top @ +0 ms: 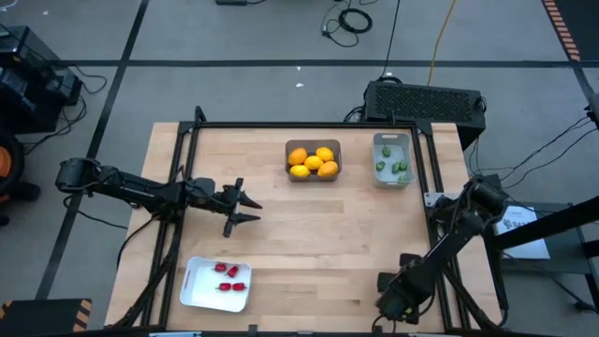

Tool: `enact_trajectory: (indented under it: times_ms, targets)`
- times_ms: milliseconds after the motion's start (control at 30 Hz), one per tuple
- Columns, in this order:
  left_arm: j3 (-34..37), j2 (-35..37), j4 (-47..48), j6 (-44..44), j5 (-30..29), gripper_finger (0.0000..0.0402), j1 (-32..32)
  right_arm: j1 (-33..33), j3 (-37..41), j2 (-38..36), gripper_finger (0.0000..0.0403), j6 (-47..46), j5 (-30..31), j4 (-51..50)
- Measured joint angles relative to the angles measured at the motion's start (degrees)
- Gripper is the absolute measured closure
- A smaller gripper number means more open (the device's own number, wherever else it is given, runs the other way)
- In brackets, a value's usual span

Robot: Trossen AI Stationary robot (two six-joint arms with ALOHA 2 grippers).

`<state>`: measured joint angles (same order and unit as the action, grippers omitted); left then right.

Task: Sort produce into baskets
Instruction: Put the red pepper into the white bin

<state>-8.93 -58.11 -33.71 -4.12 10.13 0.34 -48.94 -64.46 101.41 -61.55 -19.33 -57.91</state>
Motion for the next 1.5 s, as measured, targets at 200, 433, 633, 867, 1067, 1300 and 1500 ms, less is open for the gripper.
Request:
enact_trajectory:
  times_ms: [200, 433, 633, 867, 1067, 1300, 1500]
  targets:
    - [0.0, 0.0, -0.3, 0.0, 0.0, 0.0233, 0.0, 0.1, 3.8, 0.0, 0.0198, 0.6, 1.4, 2.4]
    - [0.0, 0.0, -0.3, 0.2, 0.0, 0.0233, 0.0, 0.1, 7.1, 0.0, 0.0199, -0.6, 1.2, 9.7]
    - [0.0, 0.0, -0.2, 0.5, 0.0, 0.0233, 0.0, 0.5, 7.1, 0.0, 0.0232, -2.0, 1.2, 10.0]
    - [0.0, 0.0, 0.0, 0.4, 0.0, 0.0233, 0.0, 0.5, 7.1, 0.0, 0.0328, -2.0, 1.2, 9.9]
    - [0.0, 0.0, 0.0, 0.4, 0.0, 0.0233, 0.0, 1.5, 5.6, 0.0, 0.0373, -2.0, 1.4, 10.0]
    - [0.0, 0.0, 0.0, 0.5, 0.0, 0.0233, 0.0, 7.6, -2.1, 0.0, 0.0351, 0.0, 14.7, 15.4]
    - [0.0, 0.0, 0.0, 1.5, 0.0, 0.0233, 0.0, 14.7, -7.9, 0.0, 0.0352, 14.8, 37.3, 36.2]
